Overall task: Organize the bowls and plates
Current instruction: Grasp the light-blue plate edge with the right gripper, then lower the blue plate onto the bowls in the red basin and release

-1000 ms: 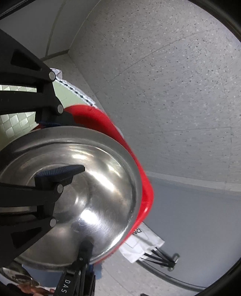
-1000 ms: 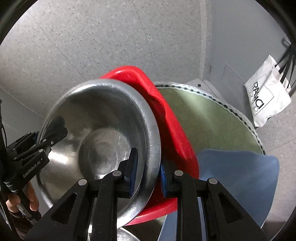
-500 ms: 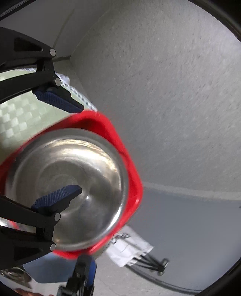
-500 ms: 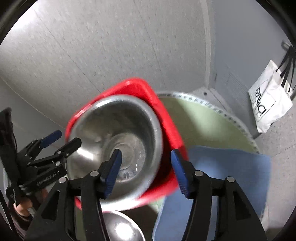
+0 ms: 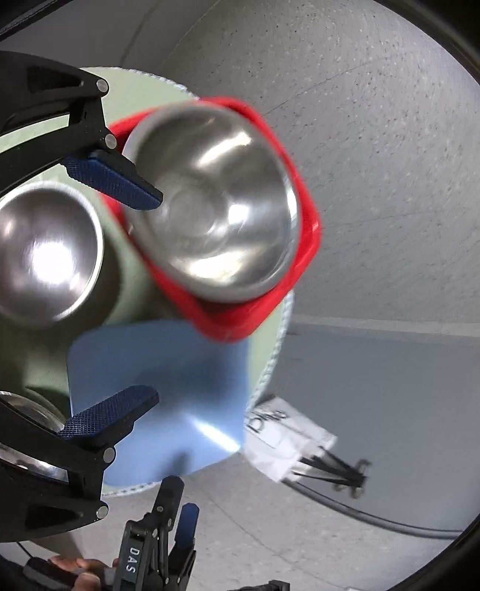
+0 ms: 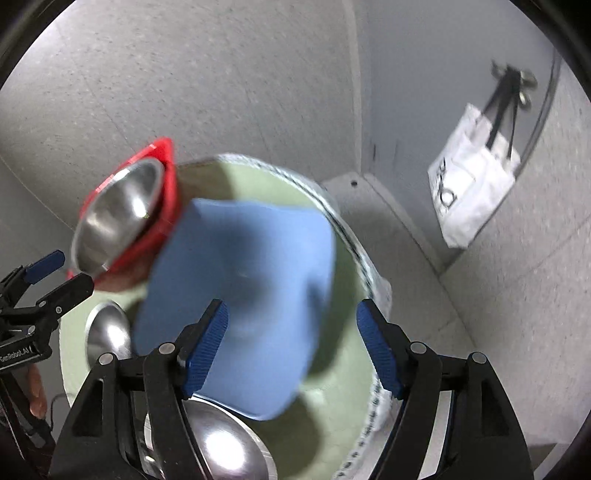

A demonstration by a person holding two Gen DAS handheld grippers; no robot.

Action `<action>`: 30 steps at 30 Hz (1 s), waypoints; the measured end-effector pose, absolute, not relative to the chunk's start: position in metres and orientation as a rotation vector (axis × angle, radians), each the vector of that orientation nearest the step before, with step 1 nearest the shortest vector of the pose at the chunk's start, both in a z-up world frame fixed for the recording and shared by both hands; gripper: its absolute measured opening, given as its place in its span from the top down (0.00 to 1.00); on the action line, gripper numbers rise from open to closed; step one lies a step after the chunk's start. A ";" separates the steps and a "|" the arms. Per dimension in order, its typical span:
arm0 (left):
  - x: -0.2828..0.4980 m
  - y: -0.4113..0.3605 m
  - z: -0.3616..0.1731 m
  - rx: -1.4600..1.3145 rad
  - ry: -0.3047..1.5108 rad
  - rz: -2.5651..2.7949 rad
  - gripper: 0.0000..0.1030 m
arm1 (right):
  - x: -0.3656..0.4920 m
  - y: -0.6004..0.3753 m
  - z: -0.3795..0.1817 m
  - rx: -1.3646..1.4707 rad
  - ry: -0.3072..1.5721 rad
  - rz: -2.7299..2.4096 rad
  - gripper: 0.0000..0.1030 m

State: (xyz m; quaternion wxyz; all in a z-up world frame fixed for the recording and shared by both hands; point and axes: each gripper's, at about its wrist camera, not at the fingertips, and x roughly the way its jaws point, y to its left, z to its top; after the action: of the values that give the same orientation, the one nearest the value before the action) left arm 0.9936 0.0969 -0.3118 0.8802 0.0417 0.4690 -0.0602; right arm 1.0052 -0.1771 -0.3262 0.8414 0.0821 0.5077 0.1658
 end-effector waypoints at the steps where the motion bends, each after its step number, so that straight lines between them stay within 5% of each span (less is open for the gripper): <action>1: 0.996 0.091 -0.318 0.101 0.991 -0.114 0.09 | 1.005 -0.183 -0.334 0.181 1.084 0.359 0.28; 8: 1.004 0.056 -0.350 0.198 1.045 -0.035 0.08 | 1.005 -0.188 -0.382 0.271 1.168 0.457 0.32; 11: 1.007 0.038 -0.357 0.258 1.050 -0.016 0.07 | 1.006 -0.187 -0.393 0.308 1.184 0.493 0.45; 13: 1.009 0.026 -0.363 0.273 1.067 -0.028 0.19 | 1.006 -0.189 -0.399 0.339 1.188 0.513 0.66; 18: 1.022 0.016 -0.378 0.210 1.127 -0.059 0.29 | 1.007 -0.200 -0.407 0.426 1.186 0.587 0.85; 22: 1.035 0.016 -0.387 0.127 1.177 -0.130 0.74 | 1.008 -0.207 -0.413 0.492 1.187 0.610 0.85; 30: 1.041 0.007 -0.362 0.079 1.081 -0.208 0.83 | 1.001 -0.211 -0.387 0.473 1.118 0.575 0.89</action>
State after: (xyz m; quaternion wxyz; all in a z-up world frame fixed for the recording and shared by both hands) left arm 1.0415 0.0065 -0.3617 0.8516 0.0375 0.5133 -0.0990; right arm 1.0007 -0.2111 -0.3872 0.7828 0.2190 0.5179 0.2666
